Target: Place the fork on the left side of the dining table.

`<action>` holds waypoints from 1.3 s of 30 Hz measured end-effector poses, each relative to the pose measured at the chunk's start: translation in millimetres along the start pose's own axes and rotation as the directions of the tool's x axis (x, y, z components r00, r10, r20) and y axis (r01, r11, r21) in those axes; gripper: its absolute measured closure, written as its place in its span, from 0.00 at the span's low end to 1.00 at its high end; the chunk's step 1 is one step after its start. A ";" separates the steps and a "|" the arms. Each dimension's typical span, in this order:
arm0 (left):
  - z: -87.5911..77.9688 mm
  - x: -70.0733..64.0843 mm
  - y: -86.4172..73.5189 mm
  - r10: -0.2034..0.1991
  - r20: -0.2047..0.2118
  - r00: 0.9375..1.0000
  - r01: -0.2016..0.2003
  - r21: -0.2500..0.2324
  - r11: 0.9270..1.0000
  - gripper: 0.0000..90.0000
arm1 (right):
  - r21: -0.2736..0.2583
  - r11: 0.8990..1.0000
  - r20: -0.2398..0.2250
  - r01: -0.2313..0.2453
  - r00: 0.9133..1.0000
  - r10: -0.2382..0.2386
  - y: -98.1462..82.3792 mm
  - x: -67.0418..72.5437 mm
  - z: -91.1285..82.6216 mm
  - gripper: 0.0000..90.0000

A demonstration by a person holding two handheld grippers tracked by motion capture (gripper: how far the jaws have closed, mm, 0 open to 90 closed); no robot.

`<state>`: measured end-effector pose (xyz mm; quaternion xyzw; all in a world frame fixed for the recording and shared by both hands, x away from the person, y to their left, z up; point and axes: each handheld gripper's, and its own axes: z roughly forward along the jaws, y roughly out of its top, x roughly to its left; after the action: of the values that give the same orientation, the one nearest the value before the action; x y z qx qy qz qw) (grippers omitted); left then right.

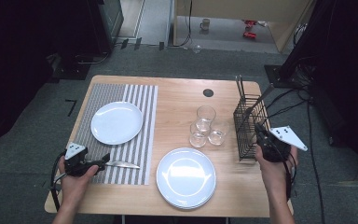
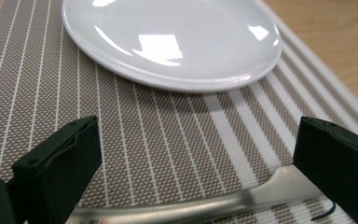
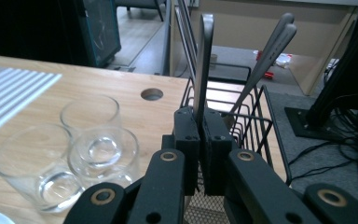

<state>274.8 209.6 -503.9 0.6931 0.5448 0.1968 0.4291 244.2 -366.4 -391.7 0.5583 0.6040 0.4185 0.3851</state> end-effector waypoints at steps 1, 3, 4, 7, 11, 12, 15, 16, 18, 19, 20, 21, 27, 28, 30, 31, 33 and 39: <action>-0.4 -2.3 2.6 0.007 -0.001 1.000 -0.007 -0.007 1.000 0.01 | 0.000 1.000 -0.009 -0.011 1.000 0.011 2.1 -0.4 -1.6 0.97; -0.5 -8.1 6.7 0.027 0.005 1.000 -0.027 -0.016 0.999 0.01 | -0.001 1.000 -0.015 -0.012 1.000 0.012 6.8 0.2 -4.9 0.97; -0.3 -9.9 7.5 0.034 0.008 0.999 -0.033 -0.018 0.999 0.01 | -0.002 1.000 -0.016 -0.015 1.000 0.015 7.6 -0.2 -5.4 0.97; 0.1 -15.6 9.3 0.051 0.015 0.999 -0.051 -0.016 0.999 0.01 | 0.002 0.999 -0.017 -0.044 0.999 0.044 10.8 -2.5 -7.8 0.97; -0.7 -21.4 11.8 0.066 0.023 0.998 -0.065 -0.022 0.998 0.01 | 0.008 0.997 -0.017 -0.079 0.997 0.080 14.2 -5.9 -12.0 0.97; -1.1 -22.4 12.4 0.069 0.024 0.997 -0.069 -0.024 0.997 0.01 | 0.010 0.997 -0.019 -0.079 0.997 0.079 15.6 -6.4 -13.2 0.97; -1.4 -25.0 14.4 0.077 0.027 0.997 -0.076 -0.026 0.997 0.02 | 0.010 0.997 -0.023 -0.076 0.997 0.076 21.0 -7.6 -17.1 0.97; -1.4 -25.0 14.4 0.077 0.027 0.997 -0.076 -0.026 0.997 0.01 | 0.010 0.997 -0.023 -0.076 0.997 0.076 21.0 -7.6 -17.1 0.97; -1.1 -26.8 16.0 0.077 0.032 0.996 -0.076 -0.028 0.997 0.01 | 0.007 0.997 -0.021 -0.074 0.997 0.074 25.0 -8.8 -18.9 0.97; -0.5 -29.4 16.9 0.088 0.036 0.995 -0.087 -0.027 0.996 0.02 | -0.001 0.997 -0.022 -0.075 0.997 0.075 29.8 -9.9 -21.8 0.97; -0.5 -29.4 16.9 0.088 0.036 0.995 -0.087 -0.027 0.996 0.02 | -0.001 0.997 -0.022 -0.075 0.997 0.075 29.8 -9.9 -21.8 0.97; -0.5 -31.1 17.3 0.095 0.039 0.995 -0.094 -0.026 0.995 0.02 | -0.006 0.997 -0.021 -0.074 0.997 0.074 31.9 -10.1 -23.6 0.97; 0.0 -40.7 18.3 0.109 0.056 0.992 -0.107 -0.030 0.994 0.02 | -0.042 0.996 -0.029 -0.084 0.996 0.083 38.8 -8.0 -31.7 0.97; 0.0 -40.7 18.3 0.109 0.056 0.992 -0.107 -0.030 0.994 0.02 | -0.042 0.996 -0.029 -0.084 0.996 0.083 38.8 -8.0 -31.7 0.97; -0.2 -44.8 18.2 0.122 0.053 0.991 -0.121 -0.031 0.992 0.02 | -0.052 0.995 -0.033 -0.085 0.996 0.084 39.4 -8.2 -32.1 0.97; -1.3 -49.3 18.4 0.131 0.060 0.990 -0.129 -0.033 0.991 0.02 | -0.057 0.994 -0.039 -0.090 0.995 0.088 39.6 -8.2 -31.6 0.97; -2.9 -53.0 19.2 0.144 0.065 0.987 -0.142 -0.037 0.989 0.02 | -0.061 0.994 -0.036 -0.091 0.995 0.089 39.6 -7.5 -30.6 0.97; -9.5 -60.1 23.5 0.128 0.088 0.988 -0.123 -0.056 0.991 0.02 | -0.085 0.989 -0.047 -0.120 0.992 0.117 45.4 -1.0 -28.1 0.97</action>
<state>261.8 156.8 -467.9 0.7232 0.4746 0.2053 0.4578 234.1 -368.4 -339.3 0.5669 0.5588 0.4784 0.3708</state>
